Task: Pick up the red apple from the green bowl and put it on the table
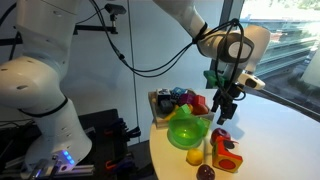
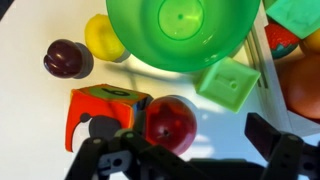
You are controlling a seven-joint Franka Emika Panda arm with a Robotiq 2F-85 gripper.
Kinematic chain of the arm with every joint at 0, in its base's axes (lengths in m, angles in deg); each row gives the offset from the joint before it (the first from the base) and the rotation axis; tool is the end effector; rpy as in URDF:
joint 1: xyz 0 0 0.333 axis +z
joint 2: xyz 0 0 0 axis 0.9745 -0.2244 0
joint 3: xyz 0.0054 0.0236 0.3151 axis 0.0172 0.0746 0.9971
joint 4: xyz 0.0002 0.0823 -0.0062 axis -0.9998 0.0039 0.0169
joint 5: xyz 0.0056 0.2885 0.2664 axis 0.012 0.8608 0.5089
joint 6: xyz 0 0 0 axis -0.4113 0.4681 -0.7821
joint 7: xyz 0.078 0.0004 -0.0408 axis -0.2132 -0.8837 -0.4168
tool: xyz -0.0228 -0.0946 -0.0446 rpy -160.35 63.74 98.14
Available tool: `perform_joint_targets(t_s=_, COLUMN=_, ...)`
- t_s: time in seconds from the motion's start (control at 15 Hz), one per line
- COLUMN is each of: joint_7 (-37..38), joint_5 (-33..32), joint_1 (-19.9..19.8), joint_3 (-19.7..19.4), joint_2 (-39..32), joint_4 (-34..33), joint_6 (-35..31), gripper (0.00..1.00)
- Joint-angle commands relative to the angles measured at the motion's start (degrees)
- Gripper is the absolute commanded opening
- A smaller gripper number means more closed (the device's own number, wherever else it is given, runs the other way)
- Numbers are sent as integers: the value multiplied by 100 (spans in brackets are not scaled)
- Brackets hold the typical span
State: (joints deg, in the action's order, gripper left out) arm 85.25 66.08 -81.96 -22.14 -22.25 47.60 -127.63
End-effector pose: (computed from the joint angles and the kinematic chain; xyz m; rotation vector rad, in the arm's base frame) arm 0.6056 -0.1478 0.2765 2.9300 -0.7883 -0.3748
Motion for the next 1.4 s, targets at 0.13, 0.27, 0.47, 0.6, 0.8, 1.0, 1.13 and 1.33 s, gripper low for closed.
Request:
perform_joint_targets(t_s=0.13, joint_7=-366, joint_5=-68, joint_1=78, joint_3=172, joint_2=660, joint_4=403, joint_6=626, gripper=100)
perform_joint_targets(t_s=0.27, joint_7=-488, joint_5=-124, joint_1=114, joint_3=218, joint_2=853, joint_4=505, joint_6=887, gripper=100)
perform_joint_targets(t_s=0.47, joint_7=-736, joint_5=-221, joint_1=133, joint_3=280, joint_2=1168, joint_4=672, joint_6=1297, gripper=100)
perform_joint_targets(t_s=0.6, joint_7=-907, joint_5=-331, joint_1=145, joint_3=315, joint_2=1349, joint_4=759, joint_6=1602, gripper=100)
perform_joint_targets(t_s=0.8, joint_7=-1246, joint_5=-487, joint_1=138, joint_3=374, joint_2=1621, joint_4=887, joint_6=2058, gripper=100)
perform_joint_targets(t_s=1.0, joint_7=-1520, joint_5=-639, joint_1=131, joint_3=411, joint_2=1895, joint_4=1034, joint_6=2409, gripper=100)
perform_joint_targets(t_s=1.13, joint_7=-1638, joint_5=-744, joint_1=132, joint_3=426, joint_2=2105, joint_4=1180, joint_6=2554, gripper=100)
perform_joint_targets(t_s=1.33, joint_7=-1705, joint_5=-906, joint_1=140, joint_3=451, joint_2=2464, joint_4=1475, joint_6=2585, gripper=100)
